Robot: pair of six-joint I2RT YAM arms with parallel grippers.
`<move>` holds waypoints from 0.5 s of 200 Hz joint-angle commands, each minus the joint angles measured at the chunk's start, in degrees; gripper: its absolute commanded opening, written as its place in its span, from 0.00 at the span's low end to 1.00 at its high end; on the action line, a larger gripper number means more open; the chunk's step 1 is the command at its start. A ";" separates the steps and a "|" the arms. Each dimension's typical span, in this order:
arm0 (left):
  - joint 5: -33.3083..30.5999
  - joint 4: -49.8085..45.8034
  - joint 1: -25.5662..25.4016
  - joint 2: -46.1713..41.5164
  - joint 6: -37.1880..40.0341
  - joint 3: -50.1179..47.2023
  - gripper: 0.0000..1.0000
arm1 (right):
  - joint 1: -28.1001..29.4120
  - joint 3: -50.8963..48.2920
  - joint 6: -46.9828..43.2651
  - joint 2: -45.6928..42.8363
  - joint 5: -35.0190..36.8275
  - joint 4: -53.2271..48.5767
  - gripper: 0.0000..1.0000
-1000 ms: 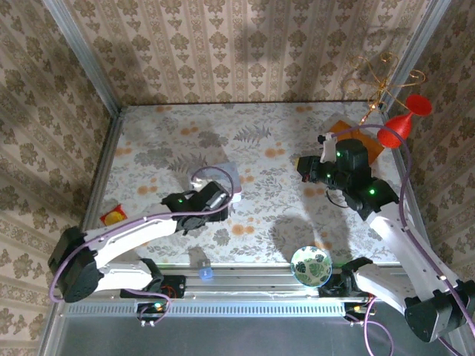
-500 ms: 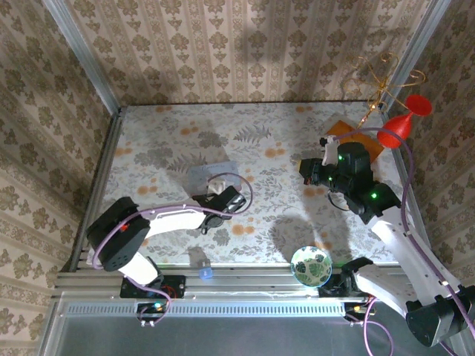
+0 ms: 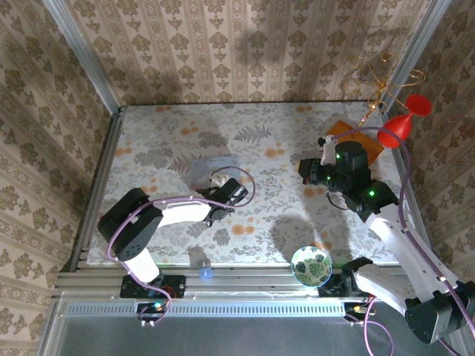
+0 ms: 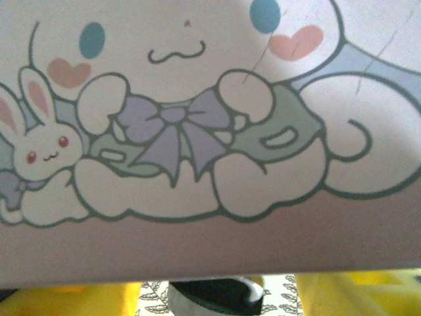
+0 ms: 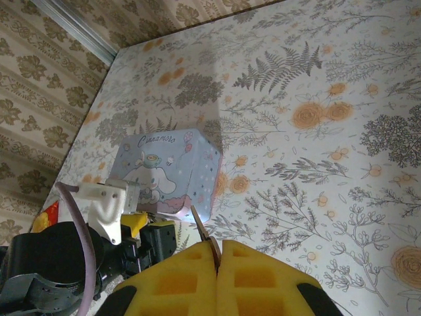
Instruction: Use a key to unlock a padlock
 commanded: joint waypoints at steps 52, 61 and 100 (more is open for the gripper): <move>0.07 -2.89 1.47 2.73 -3.95 2.53 0.55 | 0.31 -1.02 -0.29 0.98 0.14 1.10 0.00; 0.32 -2.72 1.74 2.74 -3.93 2.50 0.54 | 0.27 -1.11 -0.28 0.90 0.14 1.01 0.00; 0.33 -2.36 1.85 2.80 -3.49 2.66 0.48 | 0.27 -1.64 -0.16 1.07 0.29 1.33 0.00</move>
